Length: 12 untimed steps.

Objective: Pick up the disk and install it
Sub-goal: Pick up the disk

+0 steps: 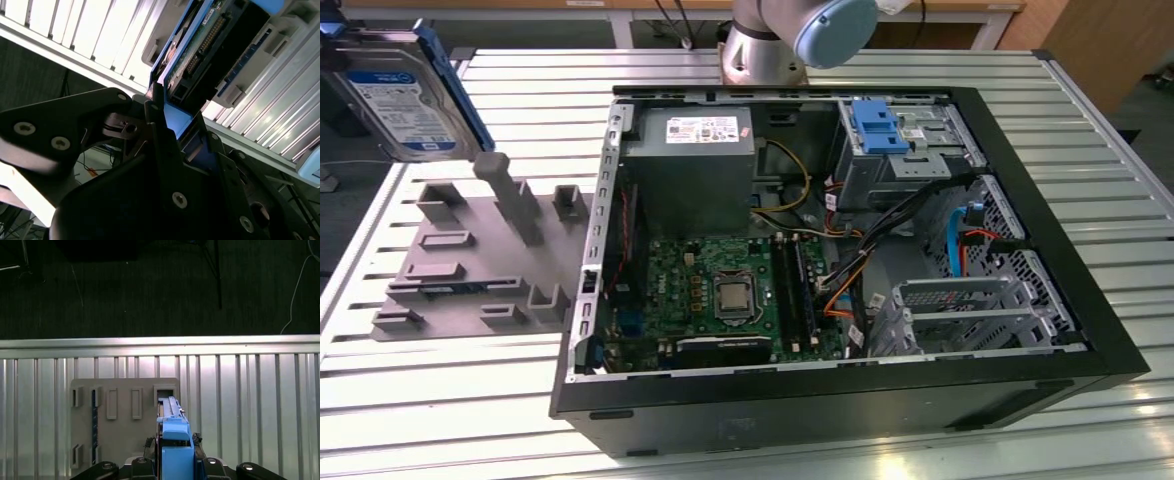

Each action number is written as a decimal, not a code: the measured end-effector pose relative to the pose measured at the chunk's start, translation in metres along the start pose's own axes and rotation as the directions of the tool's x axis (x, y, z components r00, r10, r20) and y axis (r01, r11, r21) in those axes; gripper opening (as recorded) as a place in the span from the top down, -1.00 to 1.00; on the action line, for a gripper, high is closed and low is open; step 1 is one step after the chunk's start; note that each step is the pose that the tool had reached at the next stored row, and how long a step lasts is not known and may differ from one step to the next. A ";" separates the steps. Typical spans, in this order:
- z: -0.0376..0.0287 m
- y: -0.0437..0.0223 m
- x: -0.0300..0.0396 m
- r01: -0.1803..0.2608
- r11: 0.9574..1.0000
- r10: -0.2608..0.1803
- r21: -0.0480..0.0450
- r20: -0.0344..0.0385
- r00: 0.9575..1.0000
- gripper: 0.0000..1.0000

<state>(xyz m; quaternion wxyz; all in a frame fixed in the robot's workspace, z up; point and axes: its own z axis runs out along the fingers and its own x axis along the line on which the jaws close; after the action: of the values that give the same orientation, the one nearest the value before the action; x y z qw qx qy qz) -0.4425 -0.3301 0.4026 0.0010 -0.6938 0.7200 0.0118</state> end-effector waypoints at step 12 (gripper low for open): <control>-0.0086 0.0001 -0.0001 0.000 1.000 0.000 0.000 0.000 1.000 0.27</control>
<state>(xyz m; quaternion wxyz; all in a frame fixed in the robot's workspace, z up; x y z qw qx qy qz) -0.4425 -0.3301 0.4111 0.0010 -0.6938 0.7200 0.0118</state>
